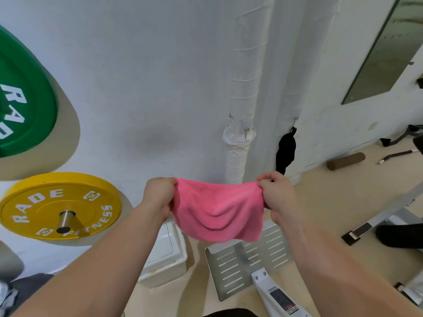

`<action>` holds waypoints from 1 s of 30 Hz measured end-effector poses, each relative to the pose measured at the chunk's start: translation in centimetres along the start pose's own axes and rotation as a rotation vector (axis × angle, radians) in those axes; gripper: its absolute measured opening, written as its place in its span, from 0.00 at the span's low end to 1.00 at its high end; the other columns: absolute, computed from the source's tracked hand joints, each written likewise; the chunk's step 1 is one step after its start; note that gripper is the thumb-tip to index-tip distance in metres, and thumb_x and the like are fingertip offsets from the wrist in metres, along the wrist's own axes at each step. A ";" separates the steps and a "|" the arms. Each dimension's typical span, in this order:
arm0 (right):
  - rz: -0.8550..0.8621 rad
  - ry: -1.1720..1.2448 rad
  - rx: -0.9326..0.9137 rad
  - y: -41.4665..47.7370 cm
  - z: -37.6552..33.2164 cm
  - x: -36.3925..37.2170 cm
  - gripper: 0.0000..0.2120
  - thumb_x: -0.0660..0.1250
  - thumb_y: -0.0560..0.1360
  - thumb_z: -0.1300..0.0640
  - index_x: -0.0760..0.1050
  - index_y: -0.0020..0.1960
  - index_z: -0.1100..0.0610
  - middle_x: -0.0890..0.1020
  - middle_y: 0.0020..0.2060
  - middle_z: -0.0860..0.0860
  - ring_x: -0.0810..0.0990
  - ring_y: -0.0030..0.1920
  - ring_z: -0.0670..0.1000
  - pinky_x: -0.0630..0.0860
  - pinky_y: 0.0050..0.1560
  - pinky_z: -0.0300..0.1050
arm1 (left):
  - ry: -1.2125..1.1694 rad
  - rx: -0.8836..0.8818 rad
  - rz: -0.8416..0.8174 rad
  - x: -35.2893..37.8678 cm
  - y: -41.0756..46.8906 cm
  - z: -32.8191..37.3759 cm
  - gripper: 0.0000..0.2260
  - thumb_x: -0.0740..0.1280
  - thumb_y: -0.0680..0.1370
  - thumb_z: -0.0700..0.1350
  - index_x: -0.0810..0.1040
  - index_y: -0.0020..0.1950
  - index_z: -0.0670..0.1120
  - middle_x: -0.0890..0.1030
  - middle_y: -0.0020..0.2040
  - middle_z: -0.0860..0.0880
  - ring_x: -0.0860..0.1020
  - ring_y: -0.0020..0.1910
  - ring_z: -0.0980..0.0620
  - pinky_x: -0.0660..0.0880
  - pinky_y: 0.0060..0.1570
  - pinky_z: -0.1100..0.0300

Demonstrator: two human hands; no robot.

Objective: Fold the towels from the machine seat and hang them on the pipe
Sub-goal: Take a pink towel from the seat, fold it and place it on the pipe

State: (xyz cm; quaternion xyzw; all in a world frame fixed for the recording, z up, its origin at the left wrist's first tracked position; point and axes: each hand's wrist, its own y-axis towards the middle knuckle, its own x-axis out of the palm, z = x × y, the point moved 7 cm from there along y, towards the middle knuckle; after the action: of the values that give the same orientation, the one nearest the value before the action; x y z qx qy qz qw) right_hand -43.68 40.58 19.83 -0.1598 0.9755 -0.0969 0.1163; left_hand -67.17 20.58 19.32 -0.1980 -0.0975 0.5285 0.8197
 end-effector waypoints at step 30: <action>-0.227 -0.302 -0.675 -6.6 -6.4 4.0 0.15 0.81 0.64 0.52 0.75 0.32 0.43 0.76 0.44 0.43 0.75 0.52 0.47 0.69 0.52 0.36 | 0.123 0.240 -0.647 6.6 -8.3 0.5 0.12 0.70 0.77 0.51 0.86 0.56 0.47 0.79 0.45 0.27 0.74 0.43 0.40 0.67 0.46 0.44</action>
State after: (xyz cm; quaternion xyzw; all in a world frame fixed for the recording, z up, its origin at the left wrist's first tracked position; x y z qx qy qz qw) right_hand -47.11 34.07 26.66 -0.3085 0.9004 0.2421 0.1882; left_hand -57.69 23.61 23.04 -0.0907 -0.0429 0.2358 0.9666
